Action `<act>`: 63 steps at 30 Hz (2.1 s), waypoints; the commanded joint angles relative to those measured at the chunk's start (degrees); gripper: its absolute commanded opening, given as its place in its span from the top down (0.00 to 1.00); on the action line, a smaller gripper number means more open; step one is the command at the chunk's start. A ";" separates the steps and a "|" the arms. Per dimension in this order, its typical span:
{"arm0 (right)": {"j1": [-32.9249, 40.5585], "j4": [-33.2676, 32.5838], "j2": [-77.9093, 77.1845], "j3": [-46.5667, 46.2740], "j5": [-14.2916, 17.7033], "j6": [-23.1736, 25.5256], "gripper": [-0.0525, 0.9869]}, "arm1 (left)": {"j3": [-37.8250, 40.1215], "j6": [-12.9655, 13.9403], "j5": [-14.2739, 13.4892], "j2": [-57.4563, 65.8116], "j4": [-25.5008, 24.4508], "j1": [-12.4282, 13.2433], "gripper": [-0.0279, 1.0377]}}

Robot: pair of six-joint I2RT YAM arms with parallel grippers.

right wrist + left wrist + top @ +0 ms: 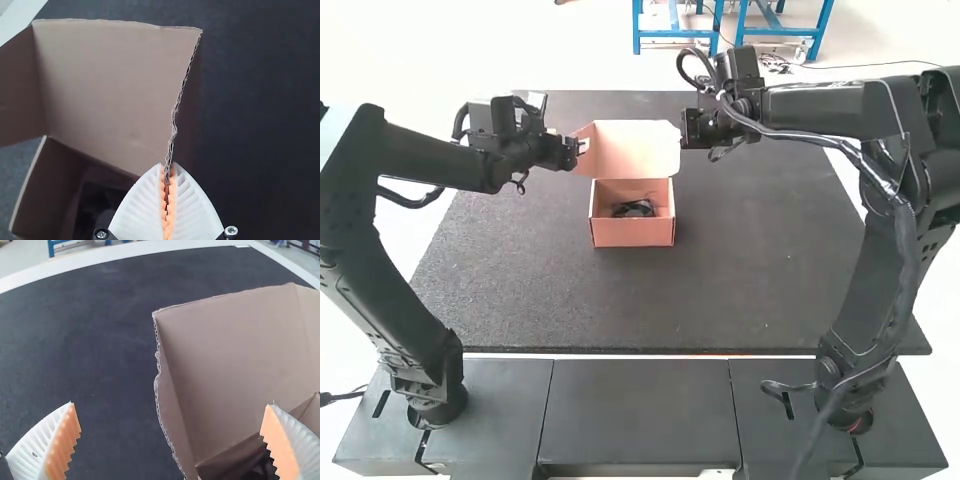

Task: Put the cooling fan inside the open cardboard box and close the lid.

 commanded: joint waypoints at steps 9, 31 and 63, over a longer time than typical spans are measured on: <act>-0.13 0.74 -2.64 -0.40 -1.29 -0.15 0.97 | 0.28 -0.38 1.08 0.59 0.45 0.04 0.58; -0.13 1.09 -3.43 -2.07 -2.34 -0.32 0.97 | -0.42 -2.66 6.97 0.50 2.12 0.13 0.96; 0.13 2.59 -3.87 -3.91 -2.43 -0.06 0.97 | -0.25 -2.57 3.98 4.19 2.39 1.71 0.28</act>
